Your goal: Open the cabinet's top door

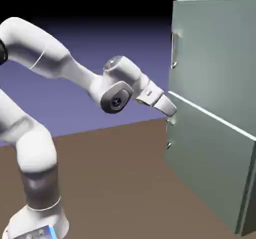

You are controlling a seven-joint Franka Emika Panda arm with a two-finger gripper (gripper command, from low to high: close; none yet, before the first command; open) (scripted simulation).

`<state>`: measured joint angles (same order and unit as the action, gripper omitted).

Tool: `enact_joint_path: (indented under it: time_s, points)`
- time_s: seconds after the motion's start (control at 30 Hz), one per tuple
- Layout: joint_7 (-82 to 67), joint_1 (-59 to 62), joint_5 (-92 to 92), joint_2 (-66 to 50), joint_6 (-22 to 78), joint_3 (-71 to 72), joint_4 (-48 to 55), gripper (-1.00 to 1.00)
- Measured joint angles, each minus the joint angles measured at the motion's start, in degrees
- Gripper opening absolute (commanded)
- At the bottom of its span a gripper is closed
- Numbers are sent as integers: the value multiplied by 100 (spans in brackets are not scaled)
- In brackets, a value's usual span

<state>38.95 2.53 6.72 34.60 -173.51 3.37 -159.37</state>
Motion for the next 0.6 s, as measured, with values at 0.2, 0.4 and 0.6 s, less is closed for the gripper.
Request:
enact_joint_path:
  time_s: [0.2,0.4,0.6]
  points:
    - [-781,717,1495,432,110,749,362,0]
    - [-1561,1433,2991,863,220,1497,725,0]
    - [-2342,2150,4486,1295,330,2246,1087,0]
